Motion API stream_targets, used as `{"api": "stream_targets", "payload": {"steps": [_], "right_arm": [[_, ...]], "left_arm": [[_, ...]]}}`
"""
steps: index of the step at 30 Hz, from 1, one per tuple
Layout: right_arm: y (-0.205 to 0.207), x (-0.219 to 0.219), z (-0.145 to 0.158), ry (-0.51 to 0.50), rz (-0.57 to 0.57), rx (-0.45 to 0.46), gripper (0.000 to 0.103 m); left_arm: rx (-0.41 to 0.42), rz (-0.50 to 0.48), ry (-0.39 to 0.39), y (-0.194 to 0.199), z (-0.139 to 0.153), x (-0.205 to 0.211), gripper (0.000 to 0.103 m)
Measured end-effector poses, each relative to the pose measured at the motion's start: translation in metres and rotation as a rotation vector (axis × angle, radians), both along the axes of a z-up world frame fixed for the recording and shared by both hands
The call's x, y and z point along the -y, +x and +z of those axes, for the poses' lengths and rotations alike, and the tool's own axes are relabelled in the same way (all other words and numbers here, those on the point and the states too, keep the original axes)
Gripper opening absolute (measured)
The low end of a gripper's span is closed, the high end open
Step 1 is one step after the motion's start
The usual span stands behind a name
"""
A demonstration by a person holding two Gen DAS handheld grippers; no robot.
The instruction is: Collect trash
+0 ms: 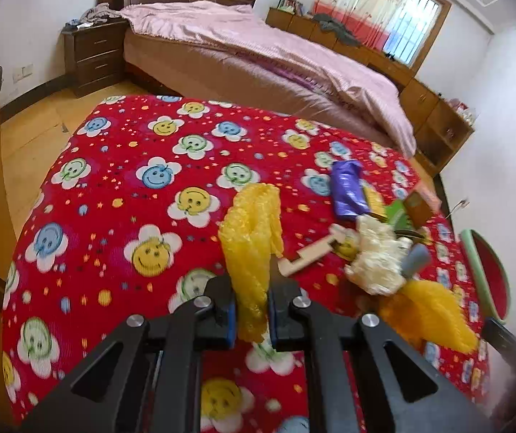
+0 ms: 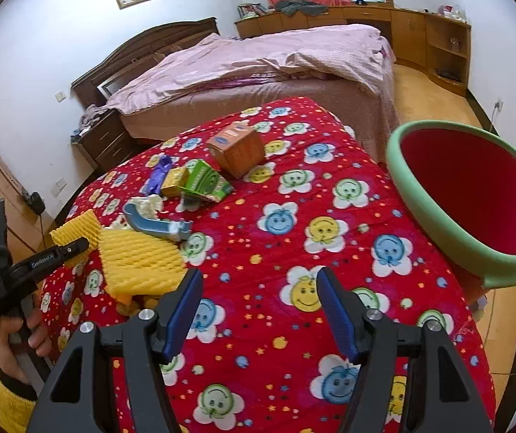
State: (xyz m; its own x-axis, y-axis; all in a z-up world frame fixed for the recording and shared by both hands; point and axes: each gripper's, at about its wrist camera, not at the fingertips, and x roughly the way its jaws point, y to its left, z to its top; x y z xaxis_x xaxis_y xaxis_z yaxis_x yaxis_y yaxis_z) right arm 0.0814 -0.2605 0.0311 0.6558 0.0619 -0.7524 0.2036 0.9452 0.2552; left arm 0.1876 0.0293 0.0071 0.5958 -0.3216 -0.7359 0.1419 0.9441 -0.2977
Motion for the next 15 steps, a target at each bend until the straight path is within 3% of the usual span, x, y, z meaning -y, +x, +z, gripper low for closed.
{"api": "stream_targets", "payload": {"steps": [15], "right_arm": [[0.008, -0.048, 0.005, 0.005, 0.165, 0.028, 0.068]], "left_arm": [[0.057, 0.046, -0.049, -0.061, 0.023, -0.006, 0.012]]}}
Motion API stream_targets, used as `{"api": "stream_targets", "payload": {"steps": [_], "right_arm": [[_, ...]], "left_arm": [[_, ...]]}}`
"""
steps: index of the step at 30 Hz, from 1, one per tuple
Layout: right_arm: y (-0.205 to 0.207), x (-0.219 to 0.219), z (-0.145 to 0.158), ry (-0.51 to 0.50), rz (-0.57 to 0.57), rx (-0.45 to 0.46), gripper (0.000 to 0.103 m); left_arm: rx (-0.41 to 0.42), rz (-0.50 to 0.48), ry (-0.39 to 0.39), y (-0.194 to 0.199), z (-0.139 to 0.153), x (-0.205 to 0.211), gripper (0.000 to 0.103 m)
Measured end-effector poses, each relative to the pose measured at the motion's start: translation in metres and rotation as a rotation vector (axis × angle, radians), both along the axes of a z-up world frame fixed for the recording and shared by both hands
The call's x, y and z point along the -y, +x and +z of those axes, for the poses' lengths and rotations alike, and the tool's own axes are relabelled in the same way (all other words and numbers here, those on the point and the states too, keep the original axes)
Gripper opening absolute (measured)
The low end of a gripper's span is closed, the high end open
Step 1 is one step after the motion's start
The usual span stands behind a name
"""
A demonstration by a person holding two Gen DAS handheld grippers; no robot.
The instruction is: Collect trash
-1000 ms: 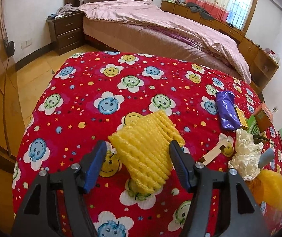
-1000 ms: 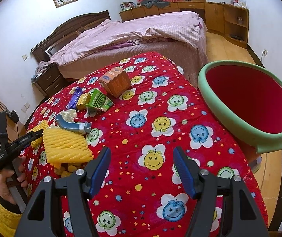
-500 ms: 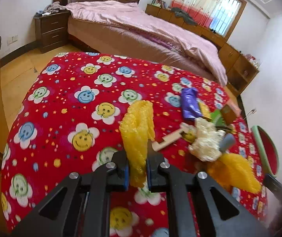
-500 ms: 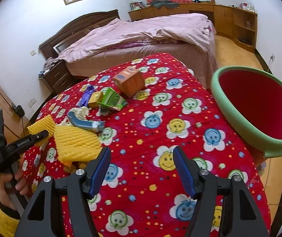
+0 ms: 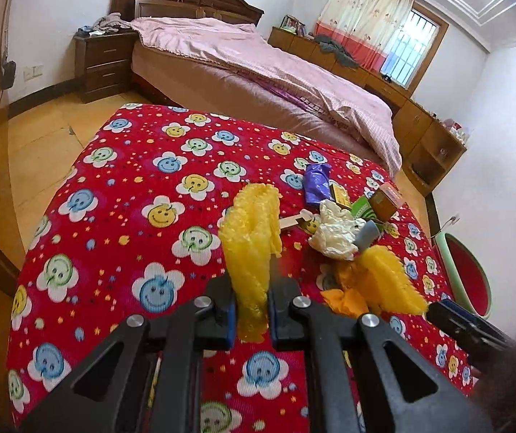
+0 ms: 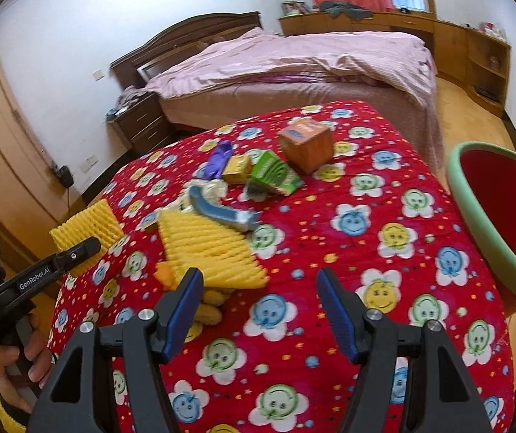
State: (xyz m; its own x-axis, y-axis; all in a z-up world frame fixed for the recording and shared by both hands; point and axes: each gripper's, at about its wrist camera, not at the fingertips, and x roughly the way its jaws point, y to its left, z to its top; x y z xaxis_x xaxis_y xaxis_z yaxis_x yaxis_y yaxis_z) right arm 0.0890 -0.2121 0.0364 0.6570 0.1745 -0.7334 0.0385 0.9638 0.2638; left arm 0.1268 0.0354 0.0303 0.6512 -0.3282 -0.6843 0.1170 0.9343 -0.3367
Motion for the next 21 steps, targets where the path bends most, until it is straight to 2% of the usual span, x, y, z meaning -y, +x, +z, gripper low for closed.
{"api": "stream_targets", "payload": {"steps": [17, 21], "right_arm": [[-0.005, -0.035, -0.008, -0.040, 0.109, -0.014, 0.070], [0.000, -0.037, -0.010, -0.067, 0.102, -0.019, 0.070]], "left_arm": [[-0.014, 0.039, 0.009, -0.019, -0.009, -0.011, 0.012], [-0.014, 0.032, 0.010, -0.021, -0.010, -0.009, 0.012]]}}
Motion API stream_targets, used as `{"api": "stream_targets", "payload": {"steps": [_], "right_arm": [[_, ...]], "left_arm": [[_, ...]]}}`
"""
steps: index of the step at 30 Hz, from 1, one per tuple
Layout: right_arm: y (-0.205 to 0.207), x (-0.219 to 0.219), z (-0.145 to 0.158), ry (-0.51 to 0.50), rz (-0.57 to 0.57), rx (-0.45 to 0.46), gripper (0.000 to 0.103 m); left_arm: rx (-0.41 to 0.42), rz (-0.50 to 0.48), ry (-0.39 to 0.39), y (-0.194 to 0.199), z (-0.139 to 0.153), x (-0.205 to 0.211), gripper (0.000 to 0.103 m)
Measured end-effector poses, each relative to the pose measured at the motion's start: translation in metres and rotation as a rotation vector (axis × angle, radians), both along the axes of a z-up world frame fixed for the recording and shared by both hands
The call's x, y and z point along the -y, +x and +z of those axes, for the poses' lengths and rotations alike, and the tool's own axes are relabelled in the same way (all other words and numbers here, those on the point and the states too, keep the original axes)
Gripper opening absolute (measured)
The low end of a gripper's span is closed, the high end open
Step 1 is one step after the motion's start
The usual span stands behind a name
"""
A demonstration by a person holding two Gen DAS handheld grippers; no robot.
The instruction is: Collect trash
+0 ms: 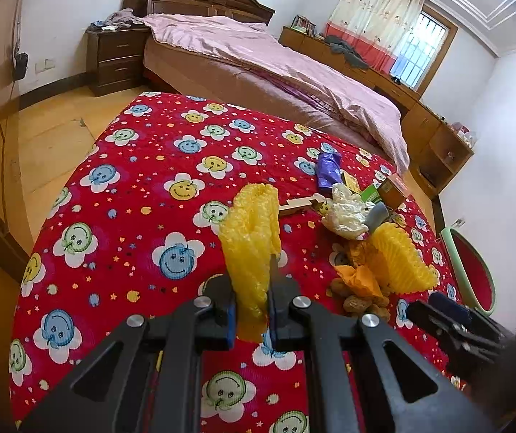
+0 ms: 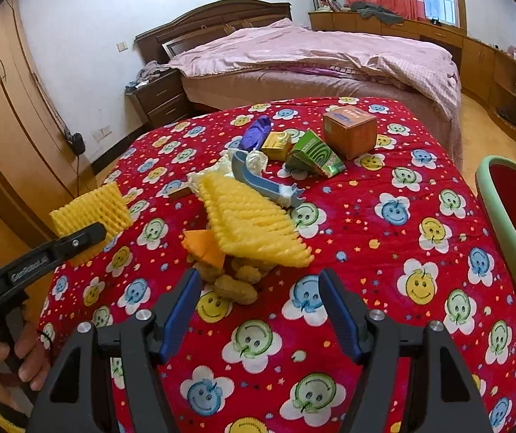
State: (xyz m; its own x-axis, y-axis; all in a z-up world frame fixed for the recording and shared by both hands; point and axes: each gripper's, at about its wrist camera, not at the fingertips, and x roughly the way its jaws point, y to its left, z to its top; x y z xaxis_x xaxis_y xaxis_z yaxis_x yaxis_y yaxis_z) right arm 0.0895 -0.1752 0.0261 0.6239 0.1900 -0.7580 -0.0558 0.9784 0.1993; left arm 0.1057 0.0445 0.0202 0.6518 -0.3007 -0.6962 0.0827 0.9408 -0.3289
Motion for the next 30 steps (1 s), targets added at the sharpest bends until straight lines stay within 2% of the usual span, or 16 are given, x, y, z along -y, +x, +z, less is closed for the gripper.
{"api": "stream_targets", "payload": {"steps": [6, 9, 11, 14, 30], "right_arm": [[0.017, 0.000, -0.001, -0.040, 0.000, 0.025, 0.069], [0.025, 0.000, -0.004, -0.042, 0.009, 0.023, 0.050], [0.029, -0.001, -0.008, -0.044, 0.019, 0.012, 0.028], [0.028, 0.000, -0.012, -0.011, 0.036, -0.005, 0.015], [-0.014, 0.043, 0.019, 0.110, -0.063, 0.102, 0.013]], "left_arm": [[-0.003, -0.002, 0.009, -0.003, 0.000, 0.003, 0.012], [0.000, 0.002, 0.009, -0.005, 0.001, 0.002, 0.012], [0.002, 0.003, 0.008, -0.005, 0.001, 0.001, 0.012], [0.003, 0.001, 0.004, -0.006, 0.002, 0.002, 0.012], [0.049, -0.060, -0.020, -0.018, 0.025, 0.026, 0.012]]}}
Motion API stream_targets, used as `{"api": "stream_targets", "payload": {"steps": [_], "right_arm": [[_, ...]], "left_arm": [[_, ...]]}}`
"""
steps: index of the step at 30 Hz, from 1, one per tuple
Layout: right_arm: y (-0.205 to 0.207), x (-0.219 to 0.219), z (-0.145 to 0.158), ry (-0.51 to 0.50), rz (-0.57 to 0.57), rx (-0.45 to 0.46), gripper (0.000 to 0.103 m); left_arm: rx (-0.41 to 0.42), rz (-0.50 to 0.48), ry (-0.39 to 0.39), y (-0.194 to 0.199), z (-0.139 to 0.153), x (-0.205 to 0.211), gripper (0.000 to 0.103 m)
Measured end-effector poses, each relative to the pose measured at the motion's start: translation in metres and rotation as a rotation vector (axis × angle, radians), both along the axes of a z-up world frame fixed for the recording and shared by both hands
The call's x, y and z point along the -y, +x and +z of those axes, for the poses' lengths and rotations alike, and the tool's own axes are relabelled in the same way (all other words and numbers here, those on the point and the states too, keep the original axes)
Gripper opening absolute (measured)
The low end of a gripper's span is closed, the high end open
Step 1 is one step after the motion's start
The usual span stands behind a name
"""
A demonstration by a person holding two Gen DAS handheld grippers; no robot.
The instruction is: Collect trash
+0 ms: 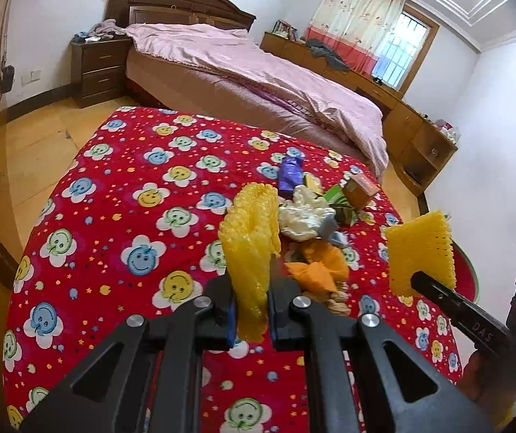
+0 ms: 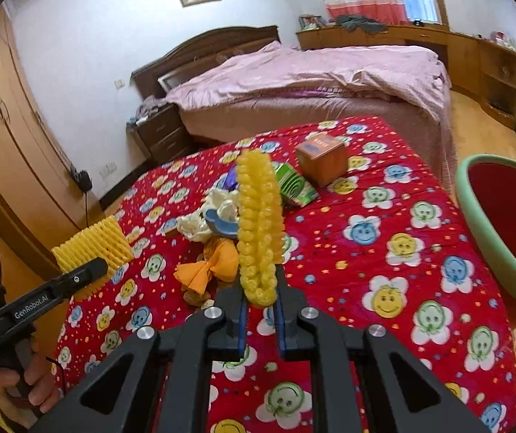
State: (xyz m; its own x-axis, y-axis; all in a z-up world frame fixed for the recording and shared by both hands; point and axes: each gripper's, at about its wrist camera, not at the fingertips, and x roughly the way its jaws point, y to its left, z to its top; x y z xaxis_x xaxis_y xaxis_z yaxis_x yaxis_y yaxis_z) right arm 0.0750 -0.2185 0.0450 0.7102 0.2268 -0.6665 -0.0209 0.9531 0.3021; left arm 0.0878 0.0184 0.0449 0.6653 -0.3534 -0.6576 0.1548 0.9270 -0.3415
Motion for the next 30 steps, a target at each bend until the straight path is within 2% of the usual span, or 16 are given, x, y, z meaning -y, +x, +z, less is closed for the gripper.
{"api": "stream_targets", "payload": {"steps": [16, 30], "right_arm": [[-0.040, 0.057, 0.022, 0.068, -0.121, 0.086, 0.013], [-0.072, 0.120, 0.030, 0.111, -0.265, 0.134, 0.013]], "left_arm": [[0.041, -0.094, 0.003, -0.012, 0.025, 0.043, 0.012], [0.071, -0.261, 0.034, -0.010, 0.040, 0.119, 0.012]]}}
